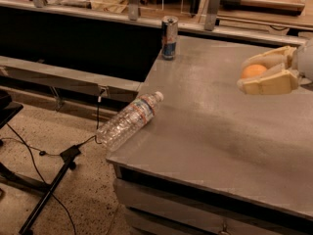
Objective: Move orange near water bottle
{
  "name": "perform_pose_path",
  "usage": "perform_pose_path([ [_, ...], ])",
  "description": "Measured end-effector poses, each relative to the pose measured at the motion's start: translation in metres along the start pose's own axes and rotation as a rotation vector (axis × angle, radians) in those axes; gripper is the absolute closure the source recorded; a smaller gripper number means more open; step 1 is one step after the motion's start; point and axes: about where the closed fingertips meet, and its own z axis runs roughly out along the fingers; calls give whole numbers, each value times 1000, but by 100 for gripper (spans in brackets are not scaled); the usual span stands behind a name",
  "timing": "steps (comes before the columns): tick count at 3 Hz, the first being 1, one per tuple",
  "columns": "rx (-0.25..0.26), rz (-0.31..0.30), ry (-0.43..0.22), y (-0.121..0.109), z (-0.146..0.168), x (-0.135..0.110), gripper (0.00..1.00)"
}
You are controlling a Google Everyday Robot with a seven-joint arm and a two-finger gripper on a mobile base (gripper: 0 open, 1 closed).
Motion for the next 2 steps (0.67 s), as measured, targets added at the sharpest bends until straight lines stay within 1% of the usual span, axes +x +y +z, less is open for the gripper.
perform_pose_path([
  [1, -91, 25, -15, 27, 31, 4, 100],
  [2, -179, 35, -29, 56, 63, 2, 100],
])
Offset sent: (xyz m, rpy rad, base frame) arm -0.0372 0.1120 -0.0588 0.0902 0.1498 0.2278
